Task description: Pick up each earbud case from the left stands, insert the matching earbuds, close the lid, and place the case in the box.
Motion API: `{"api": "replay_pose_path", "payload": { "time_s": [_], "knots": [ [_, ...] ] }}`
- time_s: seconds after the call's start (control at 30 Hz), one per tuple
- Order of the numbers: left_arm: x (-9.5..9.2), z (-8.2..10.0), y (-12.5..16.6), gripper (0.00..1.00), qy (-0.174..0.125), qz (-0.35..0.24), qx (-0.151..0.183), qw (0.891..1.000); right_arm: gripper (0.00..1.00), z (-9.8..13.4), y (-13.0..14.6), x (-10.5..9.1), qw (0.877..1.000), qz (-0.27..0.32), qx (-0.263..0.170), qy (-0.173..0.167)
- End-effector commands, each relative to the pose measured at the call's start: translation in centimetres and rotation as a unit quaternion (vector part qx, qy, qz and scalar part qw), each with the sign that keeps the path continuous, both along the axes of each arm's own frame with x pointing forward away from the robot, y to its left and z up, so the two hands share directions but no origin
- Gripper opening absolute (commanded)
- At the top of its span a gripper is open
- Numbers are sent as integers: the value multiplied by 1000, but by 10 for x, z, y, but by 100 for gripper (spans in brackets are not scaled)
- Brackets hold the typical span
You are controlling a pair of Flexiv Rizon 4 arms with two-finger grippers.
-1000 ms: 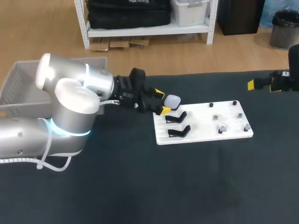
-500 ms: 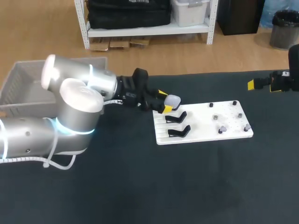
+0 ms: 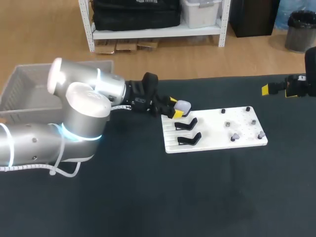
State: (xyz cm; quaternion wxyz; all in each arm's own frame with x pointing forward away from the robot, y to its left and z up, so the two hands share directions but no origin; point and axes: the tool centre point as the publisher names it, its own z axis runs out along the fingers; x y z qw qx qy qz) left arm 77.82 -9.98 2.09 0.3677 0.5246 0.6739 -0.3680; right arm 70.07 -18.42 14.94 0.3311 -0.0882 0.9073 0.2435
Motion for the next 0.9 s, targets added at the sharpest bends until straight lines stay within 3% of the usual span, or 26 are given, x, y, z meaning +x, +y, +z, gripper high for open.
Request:
{"api": "replay_pose_path", "payload": {
  "time_s": [0.03,0.2,0.33,0.37,0.4,0.43,0.7,0.9],
  "knots": [
    [3,-3,-3,48,2,-4,-2,1000,100,0,0,0,1000,0,0,0],
    [3,-5,-4,47,5,-6,-2,1000,100,0,0,0,1000,0,0,0],
    [3,-7,-4,34,7,-6,-3,1000,100,0,0,0,1000,0,0,0],
    [3,-7,-4,24,7,-6,-3,1000,100,0,0,0,1000,0,0,0],
    [3,-7,-4,5,7,-6,-3,1000,100,0,0,0,1000,0,0,0],
    [3,-7,-4,0,6,-6,-3,1000,100,0,0,0,1000,0,0,0],
    [5,-1,4,0,-6,-6,2,1000,100,0,0,0,1000,0,0,0],
    [4,23,12,0,-37,-23,8,999,100,0,0,0,1000,0,0,0]
  ]
}}
